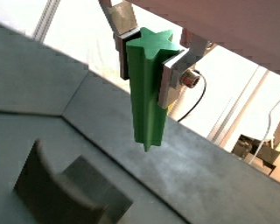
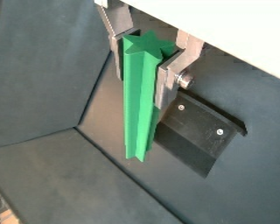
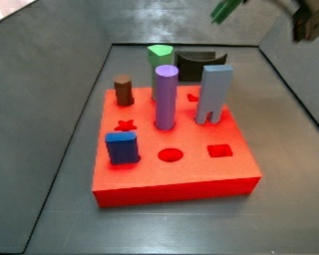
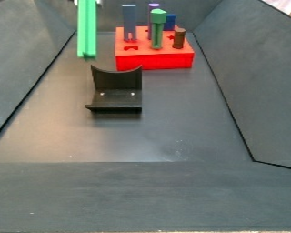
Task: Pick up the star object. Move up. Place the star object on the fixture. Regrasp the star object. Move to above the board. Insert the star object.
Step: Move to above the board.
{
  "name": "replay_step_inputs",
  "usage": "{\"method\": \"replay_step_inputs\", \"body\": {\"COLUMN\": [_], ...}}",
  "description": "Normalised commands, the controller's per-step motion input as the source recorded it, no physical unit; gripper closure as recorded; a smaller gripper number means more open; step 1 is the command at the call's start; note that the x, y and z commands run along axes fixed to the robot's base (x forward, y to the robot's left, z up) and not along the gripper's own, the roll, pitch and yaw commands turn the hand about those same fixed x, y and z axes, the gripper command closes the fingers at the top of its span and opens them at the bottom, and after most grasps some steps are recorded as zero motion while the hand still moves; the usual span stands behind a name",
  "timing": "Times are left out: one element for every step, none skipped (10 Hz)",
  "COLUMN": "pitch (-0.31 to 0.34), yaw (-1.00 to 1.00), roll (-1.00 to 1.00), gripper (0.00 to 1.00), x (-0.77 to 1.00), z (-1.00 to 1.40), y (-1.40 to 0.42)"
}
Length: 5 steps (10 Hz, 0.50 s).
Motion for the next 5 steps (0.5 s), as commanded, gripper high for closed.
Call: {"method": "replay_step_inputs", "body": {"pitch": [0.238, 0.196, 0.138, 0.11, 0.06], "yaw": [0.23, 0.25, 0.25, 0.24, 0.21], "roll": [-0.01, -0.01, -0.01, -0.02, -0.01], "gripper": [1.0, 1.0, 1.0, 1.0, 1.0], "x": [0.18, 0.13, 0.09, 0.08, 0.06], "z": [0.83, 0.63, 0.38, 0.26, 0.07], "y": [-0.04, -0.04, -0.03, -0.03, -0.02]}}
